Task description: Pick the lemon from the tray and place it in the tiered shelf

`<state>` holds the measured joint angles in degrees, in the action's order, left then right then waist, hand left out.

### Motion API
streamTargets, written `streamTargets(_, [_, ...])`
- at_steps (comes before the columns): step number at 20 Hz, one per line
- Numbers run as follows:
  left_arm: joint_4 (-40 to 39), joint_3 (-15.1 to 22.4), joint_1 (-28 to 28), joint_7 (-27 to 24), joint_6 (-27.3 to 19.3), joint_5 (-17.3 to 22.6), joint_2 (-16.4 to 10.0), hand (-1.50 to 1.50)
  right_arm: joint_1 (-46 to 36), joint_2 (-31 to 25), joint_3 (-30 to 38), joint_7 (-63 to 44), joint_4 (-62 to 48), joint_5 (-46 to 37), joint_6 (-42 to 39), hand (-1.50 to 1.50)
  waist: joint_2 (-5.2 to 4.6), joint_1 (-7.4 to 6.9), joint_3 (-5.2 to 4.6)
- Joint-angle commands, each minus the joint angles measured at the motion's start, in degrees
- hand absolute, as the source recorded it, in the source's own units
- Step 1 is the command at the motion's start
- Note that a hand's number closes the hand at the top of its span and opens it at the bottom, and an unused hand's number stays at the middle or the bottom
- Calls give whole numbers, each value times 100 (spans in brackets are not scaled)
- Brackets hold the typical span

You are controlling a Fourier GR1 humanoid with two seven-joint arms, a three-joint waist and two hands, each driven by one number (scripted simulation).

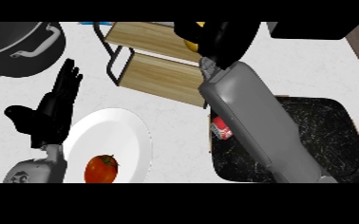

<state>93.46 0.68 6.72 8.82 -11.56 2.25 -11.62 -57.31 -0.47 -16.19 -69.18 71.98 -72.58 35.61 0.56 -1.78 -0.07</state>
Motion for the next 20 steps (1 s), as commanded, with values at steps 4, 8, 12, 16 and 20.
streamTargets(4, [117,-187,-258,-34,26,71,-113,0,724,45,332,-1599,1241,-478,84,-150,106,268,7])
streamTargets(8, [31,-316,-307,-71,-2,110,-129,0,1461,46,134,-1607,2386,-595,-403,-150,124,405,4])
streamTargets(12, [98,-416,-363,-34,103,205,-233,0,2059,47,-110,-1612,3520,-599,-983,-150,126,436,1])
streamTargets(16, [246,-252,-427,-54,-82,17,-59,0,3114,47,-592,-1599,4822,-897,-1265,-150,79,436,5])
streamTargets(20, [391,-424,-594,-137,194,254,-229,0,3804,47,-1028,-1614,5773,-1264,-1570,-150,62,338,-1])
